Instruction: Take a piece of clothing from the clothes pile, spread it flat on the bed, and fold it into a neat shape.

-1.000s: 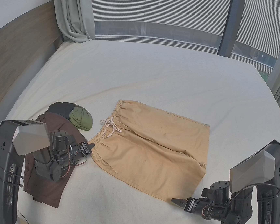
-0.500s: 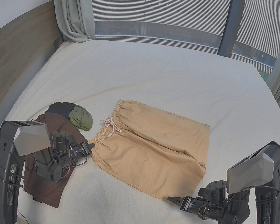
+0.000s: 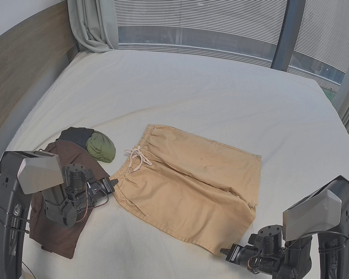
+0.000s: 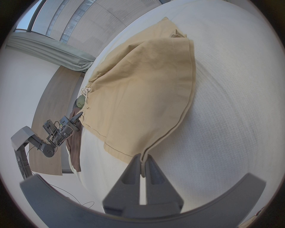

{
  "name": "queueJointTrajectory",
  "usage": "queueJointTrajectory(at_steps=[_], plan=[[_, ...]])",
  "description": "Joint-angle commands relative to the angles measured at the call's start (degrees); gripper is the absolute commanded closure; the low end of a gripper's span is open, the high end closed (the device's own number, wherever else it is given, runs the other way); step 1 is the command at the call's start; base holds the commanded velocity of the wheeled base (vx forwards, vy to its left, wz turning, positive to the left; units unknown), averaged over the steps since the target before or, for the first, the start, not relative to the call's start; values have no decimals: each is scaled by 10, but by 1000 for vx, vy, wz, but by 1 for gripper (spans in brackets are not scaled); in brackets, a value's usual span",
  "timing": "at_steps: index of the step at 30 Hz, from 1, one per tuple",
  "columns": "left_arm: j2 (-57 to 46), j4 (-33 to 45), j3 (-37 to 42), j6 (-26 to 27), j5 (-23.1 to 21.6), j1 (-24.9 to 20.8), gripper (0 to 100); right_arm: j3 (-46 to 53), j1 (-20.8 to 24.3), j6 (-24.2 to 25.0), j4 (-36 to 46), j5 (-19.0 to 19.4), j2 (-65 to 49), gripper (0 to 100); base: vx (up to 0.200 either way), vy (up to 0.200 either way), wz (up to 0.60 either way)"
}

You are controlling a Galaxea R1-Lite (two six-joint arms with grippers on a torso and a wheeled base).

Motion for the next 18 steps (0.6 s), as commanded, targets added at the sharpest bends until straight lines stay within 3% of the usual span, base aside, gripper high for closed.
queueJointTrajectory(at_steps=[1,7,18], plan=[[2,-1,1,0,0,0,100,2,-1,0,-1,0,0,100,0,0,0],[-13,-15,36,1,-9,1,100,32,-3,-1,-1,-1,-15,100,0,0,0],[-136,3,183,20,-66,11,100,107,-21,-14,-1,-6,-48,100,0,0,0]])
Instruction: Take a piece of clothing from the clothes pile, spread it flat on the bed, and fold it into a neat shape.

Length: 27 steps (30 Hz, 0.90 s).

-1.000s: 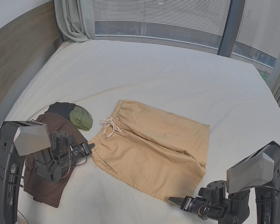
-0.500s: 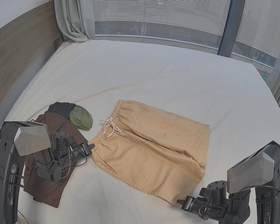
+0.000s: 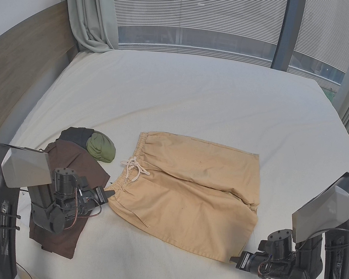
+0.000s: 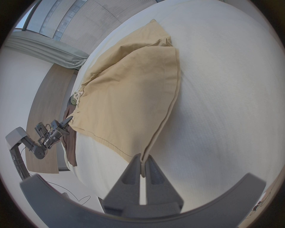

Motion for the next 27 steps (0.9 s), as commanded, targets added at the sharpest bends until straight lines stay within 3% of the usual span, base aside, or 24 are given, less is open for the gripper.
queueJointTrajectory(at_steps=[1,3,11,18,21,27], plan=[[-62,6,48,12,-12,7,100,28,-7,-6,0,0,-18,100,0,0,0],[-96,15,112,57,-24,14,100,47,-7,-10,0,0,-30,100,0,0,0],[-112,7,219,117,-27,16,100,61,-20,-33,1,0,-30,100,0,0,0],[-94,-23,236,139,-37,15,100,61,-20,-42,0,-8,-7,100,0,0,0],[-68,-71,236,136,-35,13,100,61,-20,-41,-1,-31,6,100,0,0,0],[-34,-126,243,136,-30,10,100,61,-20,-40,-1,-33,6,100,0,0,0]])
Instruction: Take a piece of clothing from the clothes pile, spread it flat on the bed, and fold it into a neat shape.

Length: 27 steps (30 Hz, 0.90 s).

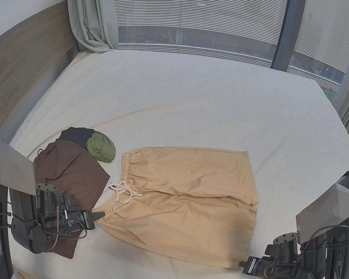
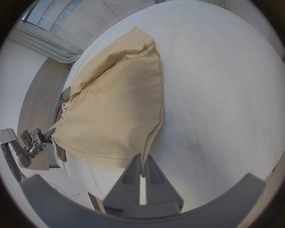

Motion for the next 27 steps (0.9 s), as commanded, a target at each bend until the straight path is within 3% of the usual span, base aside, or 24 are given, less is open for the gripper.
queueJointTrajectory(at_steps=[1,16,27], plan=[[34,-9,6,0,1,-2,100,10,0,1,0,-2,8,100,0,0,0],[31,-10,14,-16,-6,-2,100,10,-13,-2,2,-1,5,100,0,0,0],[37,-8,55,14,-9,2,100,10,-9,-22,40,-1,0,100,0,0,0]])
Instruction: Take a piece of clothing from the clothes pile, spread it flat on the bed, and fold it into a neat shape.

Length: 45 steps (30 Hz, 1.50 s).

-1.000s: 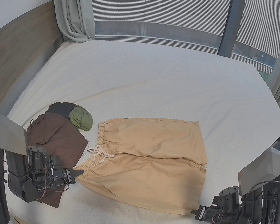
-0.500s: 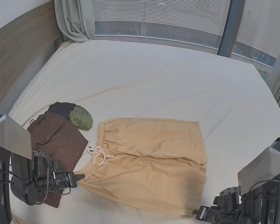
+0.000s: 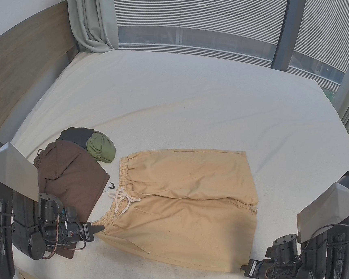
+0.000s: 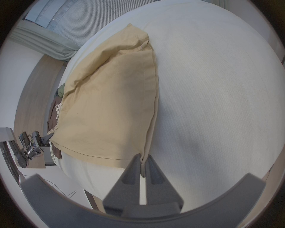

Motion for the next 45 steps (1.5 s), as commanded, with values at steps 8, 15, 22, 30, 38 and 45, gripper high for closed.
queueJointTrajectory(at_steps=[8,15,22,30,38,45], plan=[[7,-1,-5,4,-1,2,100,10,-11,-6,-22,1,-36,100,0,0,0],[-5,-3,-37,-31,6,-7,100,10,-18,-9,-29,2,-87,100,0,0,0],[-41,-3,-52,-88,7,-17,100,10,-18,-10,-29,2,-124,100,0,0,0],[-49,-3,-69,-111,25,-24,100,-1,-37,-12,-29,2,-152,100,0,0,0],[-52,-3,-90,-138,36,-24,100,-24,-52,-12,-29,2,-173,100,0,0,0],[-61,-3,-103,-164,47,-24,100,-40,-57,-12,-29,4,-202,100,0,0,0]])
